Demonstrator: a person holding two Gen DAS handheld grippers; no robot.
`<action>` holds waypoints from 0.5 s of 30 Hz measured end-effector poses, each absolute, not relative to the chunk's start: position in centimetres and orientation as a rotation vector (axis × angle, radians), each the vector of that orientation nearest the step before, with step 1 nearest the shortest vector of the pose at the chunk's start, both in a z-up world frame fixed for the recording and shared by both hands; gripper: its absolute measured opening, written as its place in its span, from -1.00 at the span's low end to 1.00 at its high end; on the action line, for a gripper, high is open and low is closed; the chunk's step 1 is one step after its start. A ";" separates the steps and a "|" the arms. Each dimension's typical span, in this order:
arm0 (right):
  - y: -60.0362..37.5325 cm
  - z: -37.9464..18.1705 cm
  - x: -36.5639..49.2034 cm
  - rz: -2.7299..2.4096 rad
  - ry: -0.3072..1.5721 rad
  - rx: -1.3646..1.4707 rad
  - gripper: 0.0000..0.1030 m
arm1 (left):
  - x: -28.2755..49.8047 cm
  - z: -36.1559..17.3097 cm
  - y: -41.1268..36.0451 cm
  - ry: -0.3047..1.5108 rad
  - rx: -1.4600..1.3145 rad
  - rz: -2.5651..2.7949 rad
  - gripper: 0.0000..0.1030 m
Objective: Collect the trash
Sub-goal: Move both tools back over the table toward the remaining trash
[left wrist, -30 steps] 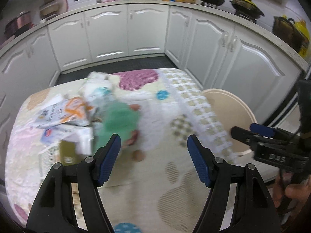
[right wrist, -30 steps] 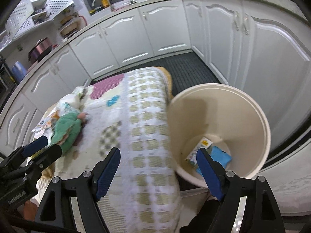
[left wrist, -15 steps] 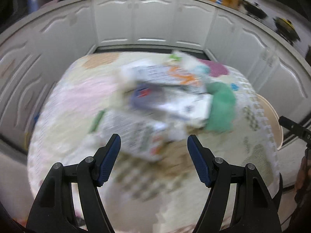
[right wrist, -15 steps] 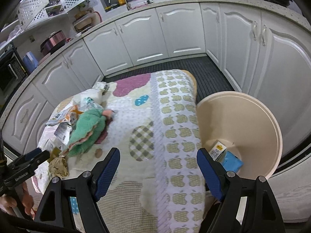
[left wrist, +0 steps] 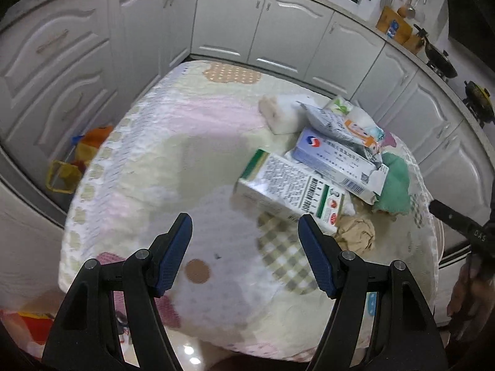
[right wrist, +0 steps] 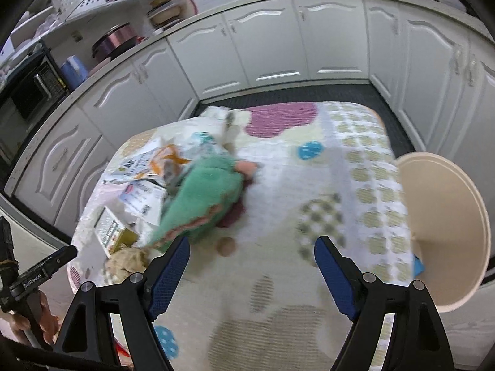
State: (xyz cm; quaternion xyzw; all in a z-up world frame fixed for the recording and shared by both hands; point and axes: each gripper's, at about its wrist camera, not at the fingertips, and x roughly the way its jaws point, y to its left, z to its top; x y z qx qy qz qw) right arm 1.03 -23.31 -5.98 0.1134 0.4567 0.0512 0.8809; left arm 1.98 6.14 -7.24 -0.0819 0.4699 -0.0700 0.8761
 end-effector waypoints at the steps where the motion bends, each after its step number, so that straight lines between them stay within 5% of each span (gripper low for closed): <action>1: -22.8 -5.9 1.3 0.112 0.956 0.225 0.57 | 2.2 -7.4 5.9 0.984 -0.148 -0.133 0.36; 7: -21.5 -6.2 1.8 0.136 0.977 0.175 0.57 | 3.3 -9.2 5.8 1.024 0.030 0.004 0.36; 15: -22.2 -7.0 2.9 0.119 1.004 0.204 0.57 | 8.2 -11.0 7.1 1.059 -0.115 -0.018 0.36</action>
